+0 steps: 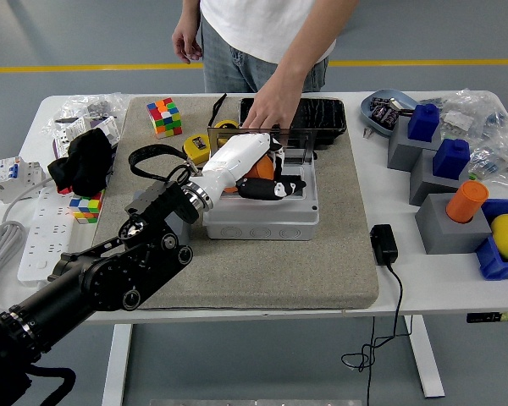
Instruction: Fetch the battery,place it into the box,close the lid of the box
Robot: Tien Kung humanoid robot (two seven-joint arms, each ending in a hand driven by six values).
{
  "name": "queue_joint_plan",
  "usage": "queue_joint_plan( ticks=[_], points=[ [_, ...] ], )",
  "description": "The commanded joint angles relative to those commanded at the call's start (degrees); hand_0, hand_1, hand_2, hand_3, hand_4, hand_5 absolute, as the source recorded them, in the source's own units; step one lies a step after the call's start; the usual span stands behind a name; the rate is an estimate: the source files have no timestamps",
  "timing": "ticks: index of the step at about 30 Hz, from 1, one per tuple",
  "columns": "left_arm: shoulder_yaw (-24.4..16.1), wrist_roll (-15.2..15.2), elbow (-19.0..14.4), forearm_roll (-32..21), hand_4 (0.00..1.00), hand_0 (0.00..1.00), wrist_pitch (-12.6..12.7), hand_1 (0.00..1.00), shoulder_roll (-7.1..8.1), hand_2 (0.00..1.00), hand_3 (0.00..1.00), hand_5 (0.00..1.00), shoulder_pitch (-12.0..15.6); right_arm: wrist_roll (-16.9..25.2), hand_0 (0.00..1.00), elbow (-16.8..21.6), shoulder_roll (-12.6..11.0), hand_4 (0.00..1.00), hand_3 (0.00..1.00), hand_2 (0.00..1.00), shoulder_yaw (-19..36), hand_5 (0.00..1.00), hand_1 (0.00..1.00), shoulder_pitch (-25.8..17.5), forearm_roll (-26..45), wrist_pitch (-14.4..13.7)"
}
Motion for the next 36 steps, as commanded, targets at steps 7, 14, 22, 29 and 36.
queue_joint_plan(
  ticks=[7, 14, 22, 29, 36],
  points=[
    [0.22, -0.32, 1.27, 0.11, 0.816, 0.021, 0.18, 0.002, 0.0, 0.002, 0.002, 0.506, -0.25, 0.02, 0.832, 0.0, 0.01, 0.998, 0.805, 0.769, -0.18, 0.998, 0.819, -0.04, 0.1, 0.02],
    [0.67, -0.57, 3.38, 0.13, 0.816, 0.022, 0.3, 0.002, 0.0, 0.002, 0.002, 0.51, -1.3, -0.1, 0.832, 0.0, -0.13, 0.998, 0.805, 0.769, -0.45, 0.998, 0.819, 0.07, 0.14, 0.04],
    [3.9, -0.84, 4.11, -1.34, 0.814, 0.022, 0.33, 0.002, 0.0, 0.002, 0.002, 0.51, -3.19, -0.08, 0.833, 0.0, -0.19, 0.998, 0.806, 0.769, -0.94, 0.998, 0.819, 0.14, 0.37, 0.02],
    [7.62, -1.68, 5.02, -7.5, 0.808, 0.022, -0.38, 0.002, 0.0, 0.002, 0.002, 0.507, -4.64, -0.19, 0.833, 0.0, -0.24, 0.998, 0.806, 0.768, -1.02, 0.998, 0.819, 0.14, 0.32, 0.04],
    [8.01, -2.64, 6.25, -9.06, 0.801, 0.027, -0.15, 0.002, 0.0, 0.002, 0.002, 0.501, -5.65, -0.17, 0.833, 0.0, -0.19, 0.998, 0.806, 0.769, -1.44, 0.998, 0.819, 0.11, 0.6, -0.01]
  ],
)
